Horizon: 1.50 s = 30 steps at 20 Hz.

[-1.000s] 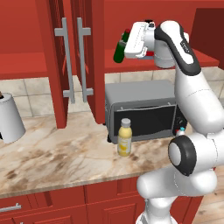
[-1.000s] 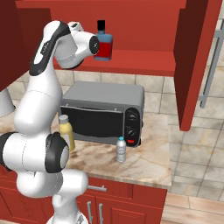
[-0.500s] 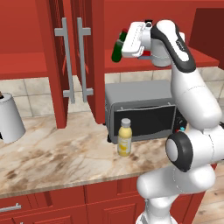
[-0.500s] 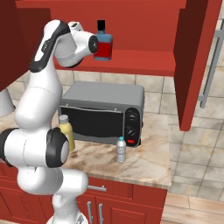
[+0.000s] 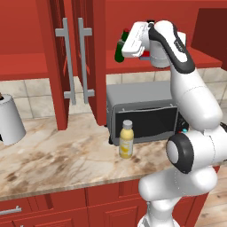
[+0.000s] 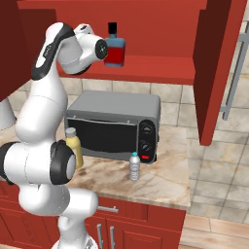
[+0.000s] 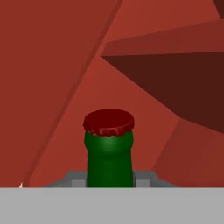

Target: Sort all alcoholic drinks to one cabinet, and non-alcoholic drinks to the other.

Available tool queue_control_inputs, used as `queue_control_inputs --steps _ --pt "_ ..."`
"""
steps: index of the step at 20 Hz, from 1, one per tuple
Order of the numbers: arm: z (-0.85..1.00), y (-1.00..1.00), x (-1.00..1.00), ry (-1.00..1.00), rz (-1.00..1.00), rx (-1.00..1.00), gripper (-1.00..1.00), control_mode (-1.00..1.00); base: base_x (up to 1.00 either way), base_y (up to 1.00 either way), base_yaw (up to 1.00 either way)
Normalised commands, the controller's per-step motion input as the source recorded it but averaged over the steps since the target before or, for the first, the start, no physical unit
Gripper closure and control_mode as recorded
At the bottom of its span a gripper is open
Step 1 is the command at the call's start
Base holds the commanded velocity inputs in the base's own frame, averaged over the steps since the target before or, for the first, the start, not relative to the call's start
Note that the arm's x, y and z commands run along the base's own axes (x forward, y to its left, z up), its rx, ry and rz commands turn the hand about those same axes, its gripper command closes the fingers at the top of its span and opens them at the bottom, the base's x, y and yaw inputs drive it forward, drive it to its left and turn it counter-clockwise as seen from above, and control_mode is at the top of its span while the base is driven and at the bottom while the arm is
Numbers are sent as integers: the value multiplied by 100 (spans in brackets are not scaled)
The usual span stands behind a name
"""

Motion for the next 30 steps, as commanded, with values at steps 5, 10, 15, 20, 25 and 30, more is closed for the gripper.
queue_control_inputs --steps 5,10,15,20,25,30 --pt "-2 3 6 0 -9 0 100 -100 0 0 0" --pt "-3 9 5 0 -4 2 100 -100 0 0 0" --pt "-14 3 10 4 0 2 100 -100 0 0 0" --pt "-23 0 18 6 0 0 100 -100 0 0 0" --pt "-11 0 24 0 0 1 100 -100 0 0 0" --pt "-11 0 22 -1 0 2 100 -100 0 0 0"
